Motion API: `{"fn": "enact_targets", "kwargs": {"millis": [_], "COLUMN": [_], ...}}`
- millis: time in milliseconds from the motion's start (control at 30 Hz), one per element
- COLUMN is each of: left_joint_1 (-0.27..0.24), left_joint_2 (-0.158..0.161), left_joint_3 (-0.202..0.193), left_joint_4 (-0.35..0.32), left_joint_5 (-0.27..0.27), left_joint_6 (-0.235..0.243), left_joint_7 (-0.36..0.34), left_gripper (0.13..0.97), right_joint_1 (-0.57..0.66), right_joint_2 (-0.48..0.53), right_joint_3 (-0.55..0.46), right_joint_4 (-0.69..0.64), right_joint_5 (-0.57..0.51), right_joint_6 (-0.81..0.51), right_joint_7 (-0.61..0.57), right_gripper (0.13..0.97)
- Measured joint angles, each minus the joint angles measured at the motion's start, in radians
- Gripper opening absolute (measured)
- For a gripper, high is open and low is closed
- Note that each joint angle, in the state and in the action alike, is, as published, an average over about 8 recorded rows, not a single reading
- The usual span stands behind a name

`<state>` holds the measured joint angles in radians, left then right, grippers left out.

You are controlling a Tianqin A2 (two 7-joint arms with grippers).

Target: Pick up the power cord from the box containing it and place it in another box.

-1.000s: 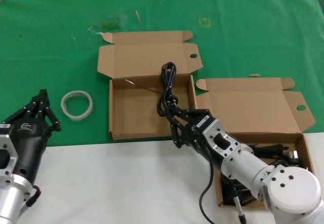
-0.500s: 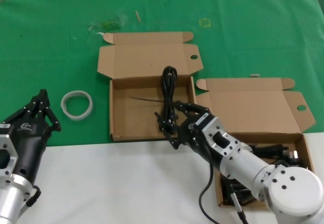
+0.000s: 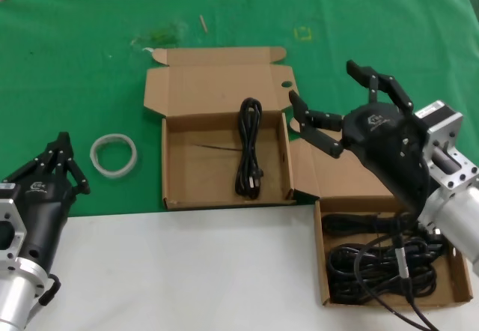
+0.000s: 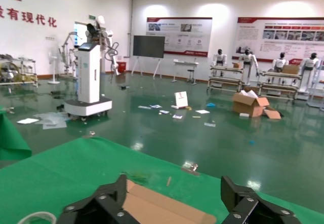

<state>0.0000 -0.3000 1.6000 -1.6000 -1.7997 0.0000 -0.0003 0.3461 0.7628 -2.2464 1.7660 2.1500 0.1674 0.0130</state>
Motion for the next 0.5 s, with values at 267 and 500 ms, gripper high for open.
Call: {"fn": "enact_targets", "kwargs": {"millis": [267, 500], "left_joint_1": [0.0, 0.0], "left_joint_2": [0.0, 0.0], "left_joint_3": [0.0, 0.0], "left_joint_4": [0.0, 0.0], "left_joint_5": [0.0, 0.0], "left_joint_6": [0.0, 0.0], "left_joint_7": [0.0, 0.0], "left_gripper": [0.153, 0.188], "right_joint_1": [-0.034, -0.062], "right_joint_2": [-0.015, -0.056], "right_joint_3": [0.055, 0.108], "right_joint_4": [0.007, -0.009], "right_joint_5": [-0.021, -0.05], "right_joint_6": [-0.012, -0.026], "right_joint_7": [0.007, 0.004], "right_gripper": [0.67, 0.795]}}
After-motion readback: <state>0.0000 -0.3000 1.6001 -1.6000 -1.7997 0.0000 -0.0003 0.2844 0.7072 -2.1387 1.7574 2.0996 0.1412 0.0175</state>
